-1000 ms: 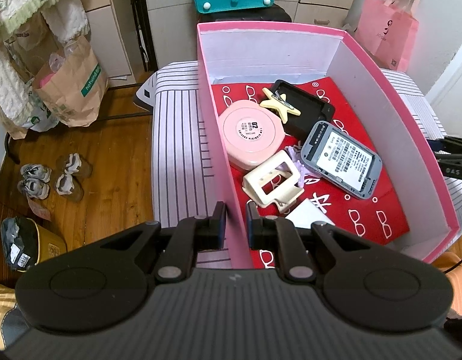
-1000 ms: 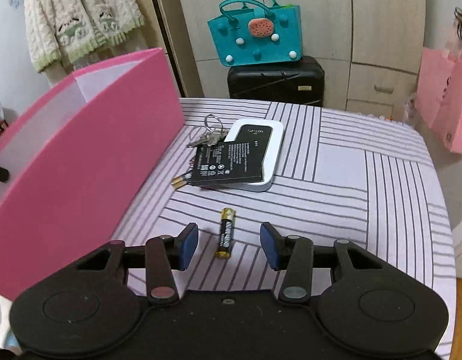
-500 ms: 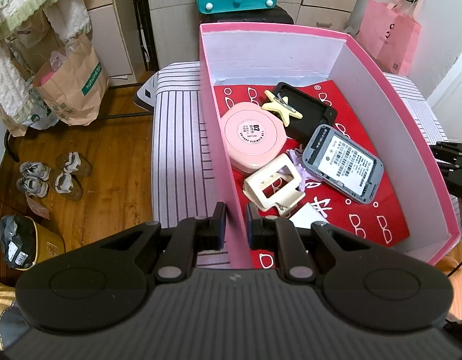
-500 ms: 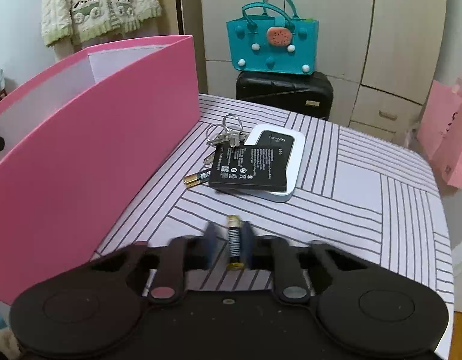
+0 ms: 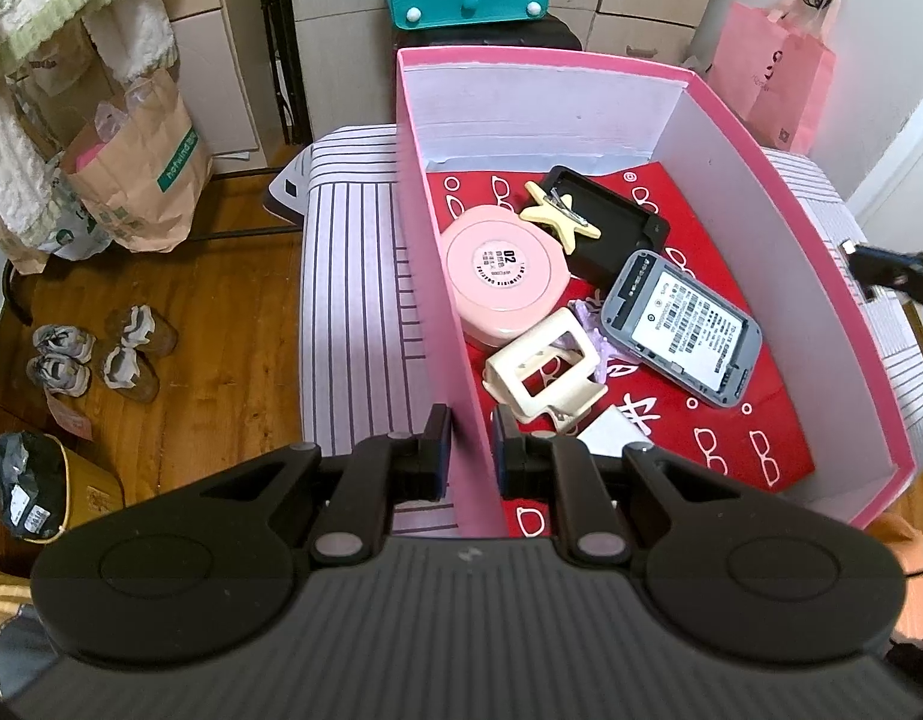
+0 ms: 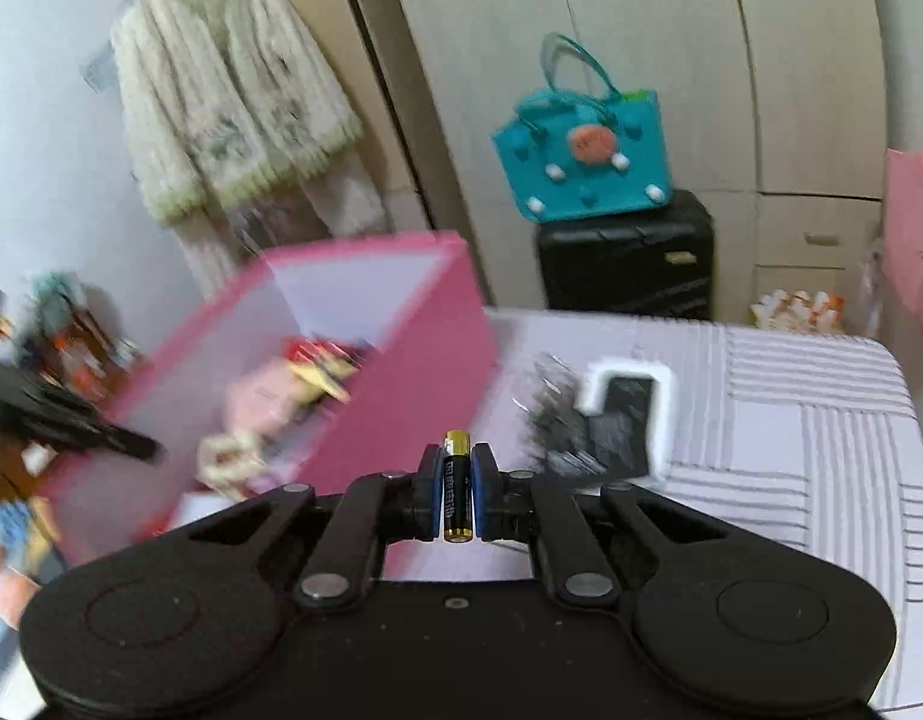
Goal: Organize rigid objects
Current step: 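Carry the AA battery into the pink box and open the right gripper, then return the right gripper to the bed and grasp the black battery pack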
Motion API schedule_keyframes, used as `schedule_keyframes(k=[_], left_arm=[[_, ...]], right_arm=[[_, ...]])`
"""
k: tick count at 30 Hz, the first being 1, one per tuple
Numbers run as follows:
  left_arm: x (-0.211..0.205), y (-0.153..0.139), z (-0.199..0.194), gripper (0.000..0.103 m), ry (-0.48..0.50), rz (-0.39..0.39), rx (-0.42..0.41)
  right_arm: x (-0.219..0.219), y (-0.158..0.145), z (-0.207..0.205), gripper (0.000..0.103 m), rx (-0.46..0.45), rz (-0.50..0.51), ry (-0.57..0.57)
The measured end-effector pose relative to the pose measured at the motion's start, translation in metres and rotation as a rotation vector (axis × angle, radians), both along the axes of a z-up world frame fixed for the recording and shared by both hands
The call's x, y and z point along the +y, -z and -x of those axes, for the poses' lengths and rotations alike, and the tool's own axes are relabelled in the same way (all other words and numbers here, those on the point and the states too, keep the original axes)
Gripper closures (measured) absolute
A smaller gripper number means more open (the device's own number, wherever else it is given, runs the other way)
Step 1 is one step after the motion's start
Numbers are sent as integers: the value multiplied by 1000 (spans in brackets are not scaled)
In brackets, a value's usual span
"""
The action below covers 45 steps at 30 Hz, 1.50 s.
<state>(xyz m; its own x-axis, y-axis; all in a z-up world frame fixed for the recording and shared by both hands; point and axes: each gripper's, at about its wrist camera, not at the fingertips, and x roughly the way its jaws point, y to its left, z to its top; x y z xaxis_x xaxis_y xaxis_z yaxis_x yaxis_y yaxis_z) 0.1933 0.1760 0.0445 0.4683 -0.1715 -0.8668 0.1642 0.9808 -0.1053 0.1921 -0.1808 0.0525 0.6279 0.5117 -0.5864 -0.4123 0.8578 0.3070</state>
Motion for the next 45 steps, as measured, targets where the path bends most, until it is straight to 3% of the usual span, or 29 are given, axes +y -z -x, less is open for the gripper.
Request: schedule_keyframes(k=[4, 8, 16, 23, 28, 35, 39, 45], left_arm=[[2, 0, 1, 90, 3, 5, -1], [3, 0, 0, 90, 5, 4, 1], [3, -1, 1, 90, 11, 5, 1], [4, -1, 0, 89, 21, 7, 3], [3, -1, 0, 89, 23, 6, 1], [4, -1, 0, 89, 11, 10, 4], [4, -2, 1, 90, -1, 10, 4], [2, -2, 0, 90, -11, 3, 10]], right_arm=[[19, -23, 1, 91, 33, -87, -91], [47, -34, 2, 89, 64, -110, -186], [97, -26, -1, 90, 99, -46, -284], [82, -29, -3, 88, 92, -4, -249], [34, -44, -9, 87, 50, 45, -116], [-32, -25, -24, 54, 12, 97, 83], [-44, -1, -31, 40, 14, 122, 85], [-30, 27, -39, 31, -6, 213, 34]])
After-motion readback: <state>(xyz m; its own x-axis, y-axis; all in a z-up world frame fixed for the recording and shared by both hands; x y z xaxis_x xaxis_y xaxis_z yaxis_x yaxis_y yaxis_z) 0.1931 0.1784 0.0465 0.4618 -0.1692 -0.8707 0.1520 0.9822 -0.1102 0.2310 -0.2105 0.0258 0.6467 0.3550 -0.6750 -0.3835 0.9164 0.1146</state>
